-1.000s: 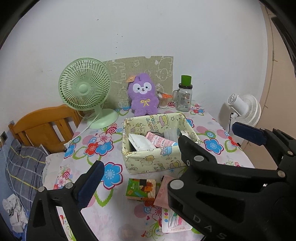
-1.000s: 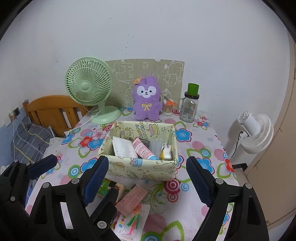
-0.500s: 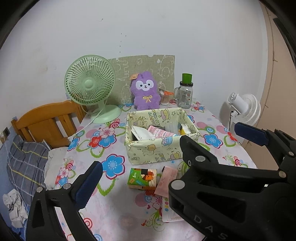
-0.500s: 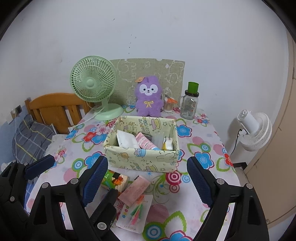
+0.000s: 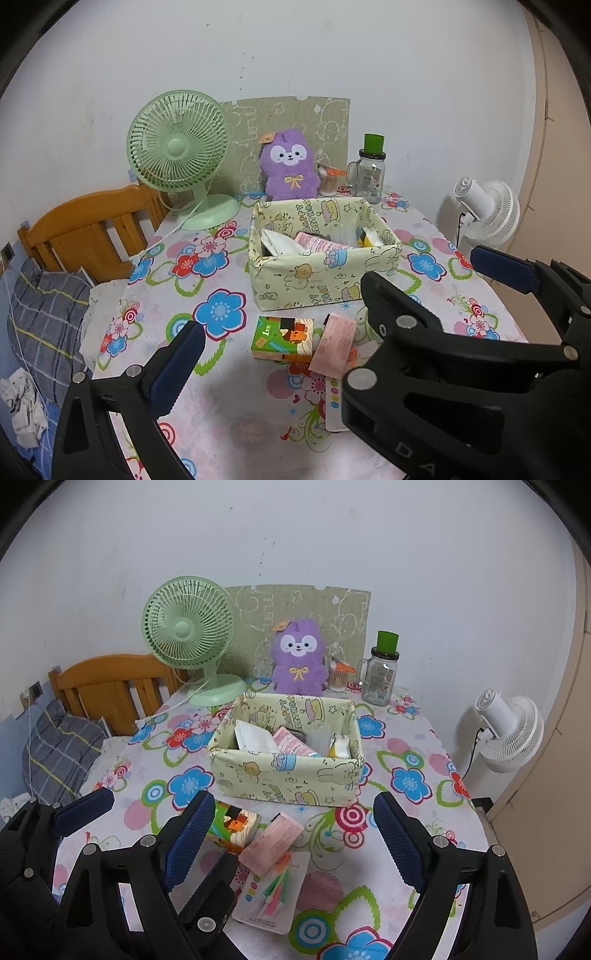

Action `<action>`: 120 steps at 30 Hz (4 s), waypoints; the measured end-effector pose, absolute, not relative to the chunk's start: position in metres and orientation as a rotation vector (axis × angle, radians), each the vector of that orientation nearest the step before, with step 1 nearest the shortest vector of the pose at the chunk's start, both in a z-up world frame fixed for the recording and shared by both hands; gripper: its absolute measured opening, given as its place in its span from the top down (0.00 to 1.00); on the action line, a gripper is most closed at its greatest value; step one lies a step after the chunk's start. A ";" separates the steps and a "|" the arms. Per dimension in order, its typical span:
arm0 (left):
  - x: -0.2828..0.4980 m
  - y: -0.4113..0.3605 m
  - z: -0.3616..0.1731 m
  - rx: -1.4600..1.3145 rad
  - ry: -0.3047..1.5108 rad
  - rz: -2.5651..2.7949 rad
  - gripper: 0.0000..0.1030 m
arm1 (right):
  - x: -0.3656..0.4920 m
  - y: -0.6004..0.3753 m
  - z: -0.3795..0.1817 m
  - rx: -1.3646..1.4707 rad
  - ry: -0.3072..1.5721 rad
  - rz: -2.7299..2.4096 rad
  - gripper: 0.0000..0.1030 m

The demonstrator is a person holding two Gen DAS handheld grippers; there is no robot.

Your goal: Organize soft objects

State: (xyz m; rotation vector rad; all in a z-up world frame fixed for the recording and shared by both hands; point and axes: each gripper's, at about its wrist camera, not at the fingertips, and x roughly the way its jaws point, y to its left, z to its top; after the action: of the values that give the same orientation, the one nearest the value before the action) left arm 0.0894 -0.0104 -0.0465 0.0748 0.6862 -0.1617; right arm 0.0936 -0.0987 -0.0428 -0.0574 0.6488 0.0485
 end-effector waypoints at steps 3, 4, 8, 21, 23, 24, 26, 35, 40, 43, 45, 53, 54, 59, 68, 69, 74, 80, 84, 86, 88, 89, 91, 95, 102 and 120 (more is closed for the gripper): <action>0.092 -0.008 -0.055 0.075 0.700 -0.145 0.00 | 0.095 -0.097 -0.049 -0.052 0.656 0.059 0.13; 0.093 -0.007 -0.057 0.077 0.701 -0.135 0.00 | 0.095 -0.096 -0.052 -0.050 0.658 0.061 0.13; 0.097 -0.004 -0.069 0.089 0.696 -0.115 0.00 | 0.100 -0.094 -0.064 -0.052 0.666 0.077 0.13; 0.132 0.001 -0.122 0.124 0.794 -0.106 0.00 | 0.132 -0.090 -0.121 -0.013 0.740 0.093 0.13; 0.138 0.003 -0.130 0.132 0.806 -0.099 0.00 | 0.138 -0.090 -0.130 -0.011 0.760 0.086 0.13; 0.141 0.004 -0.134 0.133 0.814 -0.096 0.00 | 0.142 -0.091 -0.135 -0.008 0.774 0.084 0.13; 0.147 0.006 -0.141 0.130 0.830 -0.094 0.00 | 0.147 -0.093 -0.142 -0.002 0.790 0.077 0.13; 0.171 0.005 -0.162 0.128 0.875 -0.111 0.00 | 0.169 -0.095 -0.164 0.007 0.839 0.047 0.13; 0.180 0.002 -0.169 0.116 0.887 -0.125 0.00 | 0.180 -0.100 -0.173 0.018 0.873 0.034 0.13; 0.182 0.000 -0.169 0.110 0.883 -0.120 0.00 | 0.184 -0.103 -0.176 0.040 0.890 0.028 0.13; 0.181 -0.005 -0.169 0.133 0.882 -0.120 0.00 | 0.186 -0.103 -0.178 0.048 0.897 0.027 0.13; 0.183 -0.013 -0.172 0.140 0.882 -0.137 0.00 | 0.189 -0.107 -0.180 0.049 0.916 0.003 0.13; 0.185 -0.012 -0.174 0.132 0.892 -0.130 0.00 | 0.190 -0.107 -0.181 0.044 0.919 0.004 0.13; 0.190 0.001 -0.174 0.050 0.909 -0.146 0.24 | 0.193 -0.101 -0.181 0.053 0.920 0.033 0.13; 0.181 0.009 -0.177 0.090 0.900 -0.157 0.26 | 0.194 -0.084 -0.186 0.020 0.944 0.041 0.13; 0.180 0.010 -0.177 0.097 0.902 -0.160 0.26 | 0.195 -0.083 -0.187 0.023 0.950 0.039 0.14; 0.176 0.014 -0.180 0.116 0.906 -0.154 0.24 | 0.198 -0.085 -0.199 0.051 1.003 0.017 0.32; 0.178 0.011 -0.180 0.117 0.899 -0.157 0.22 | 0.201 -0.075 -0.203 0.002 0.983 0.010 0.47; 0.180 0.010 -0.182 0.098 0.907 -0.189 0.25 | 0.201 -0.074 -0.202 0.012 0.969 0.014 0.56; 0.179 0.007 -0.181 0.095 0.903 -0.207 0.26 | 0.200 -0.076 -0.200 0.019 0.964 0.021 0.58; 0.178 0.004 -0.179 0.095 0.893 -0.214 0.27 | 0.197 -0.081 -0.198 0.024 0.958 0.018 0.58; 0.177 0.003 -0.178 0.092 0.888 -0.215 0.27 | 0.196 -0.082 -0.197 0.023 0.952 0.016 0.59; 0.176 0.000 -0.175 0.092 0.880 -0.218 0.27 | 0.194 -0.086 -0.194 0.025 0.939 0.012 0.59; 0.172 -0.006 -0.166 0.101 0.859 -0.221 0.27 | 0.190 -0.093 -0.186 0.030 0.918 0.011 0.59; 0.159 -0.015 -0.141 0.105 0.814 -0.223 0.27 | 0.177 -0.104 -0.162 0.043 0.867 0.007 0.59; 0.111 -0.026 -0.079 0.121 0.703 -0.207 0.27 | 0.127 -0.111 -0.095 0.038 0.749 0.020 0.59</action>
State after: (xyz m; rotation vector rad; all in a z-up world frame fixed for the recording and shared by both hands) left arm 0.1112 -0.0257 -0.0790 0.1209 0.7035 -0.2073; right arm 0.1270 -0.1110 -0.0954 0.0378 0.7486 0.0196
